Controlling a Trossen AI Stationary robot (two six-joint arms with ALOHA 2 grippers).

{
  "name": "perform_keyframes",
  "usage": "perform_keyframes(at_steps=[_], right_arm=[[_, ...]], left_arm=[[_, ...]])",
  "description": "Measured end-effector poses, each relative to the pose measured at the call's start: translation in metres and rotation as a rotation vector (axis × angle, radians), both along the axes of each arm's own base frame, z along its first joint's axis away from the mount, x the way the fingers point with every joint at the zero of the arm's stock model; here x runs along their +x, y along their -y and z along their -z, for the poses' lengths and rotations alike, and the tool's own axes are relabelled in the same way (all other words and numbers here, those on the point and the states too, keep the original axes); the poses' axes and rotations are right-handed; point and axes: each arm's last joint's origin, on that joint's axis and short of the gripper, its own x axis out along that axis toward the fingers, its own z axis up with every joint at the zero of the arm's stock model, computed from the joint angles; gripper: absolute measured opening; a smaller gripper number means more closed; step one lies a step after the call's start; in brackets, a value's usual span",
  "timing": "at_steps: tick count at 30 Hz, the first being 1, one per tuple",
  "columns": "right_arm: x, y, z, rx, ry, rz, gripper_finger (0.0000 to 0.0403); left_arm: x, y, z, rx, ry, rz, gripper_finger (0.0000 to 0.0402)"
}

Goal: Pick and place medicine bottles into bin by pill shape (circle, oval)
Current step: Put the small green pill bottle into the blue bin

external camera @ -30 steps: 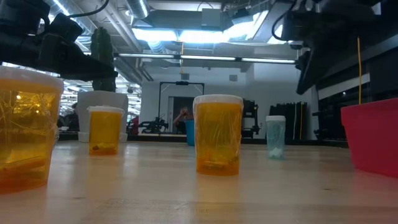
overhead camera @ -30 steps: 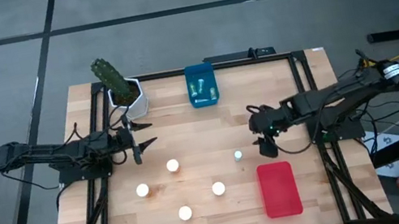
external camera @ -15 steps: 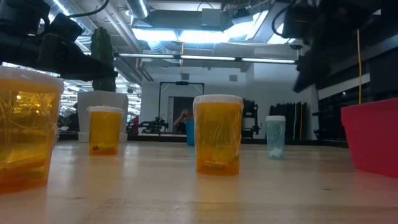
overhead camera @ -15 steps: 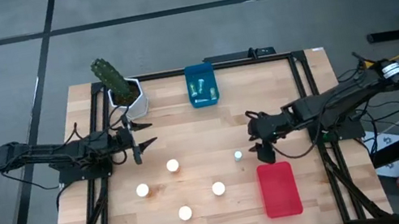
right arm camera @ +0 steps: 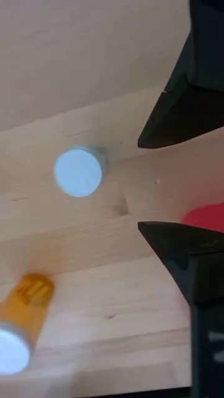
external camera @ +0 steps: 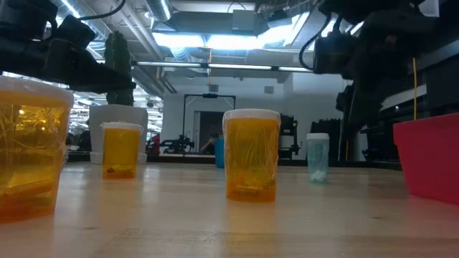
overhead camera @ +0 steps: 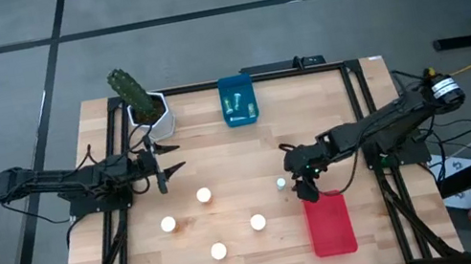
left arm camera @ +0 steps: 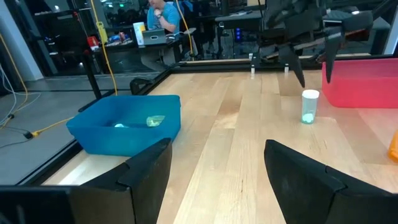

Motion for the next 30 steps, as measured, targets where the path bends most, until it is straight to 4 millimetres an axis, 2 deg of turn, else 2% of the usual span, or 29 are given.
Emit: perform_keyframes(at_steps=[17,30], right_arm=[[0.013,0.014,0.025,-0.014,-0.067,0.05,0.0204],[0.023,0.013,0.023,-0.054,0.056,-0.081,0.0204]], left_arm=[[0.0,0.0,0.0,0.0,0.0,0.0,0.0247],[0.0,0.0,0.0,0.0,0.0,0.0,0.0247]])
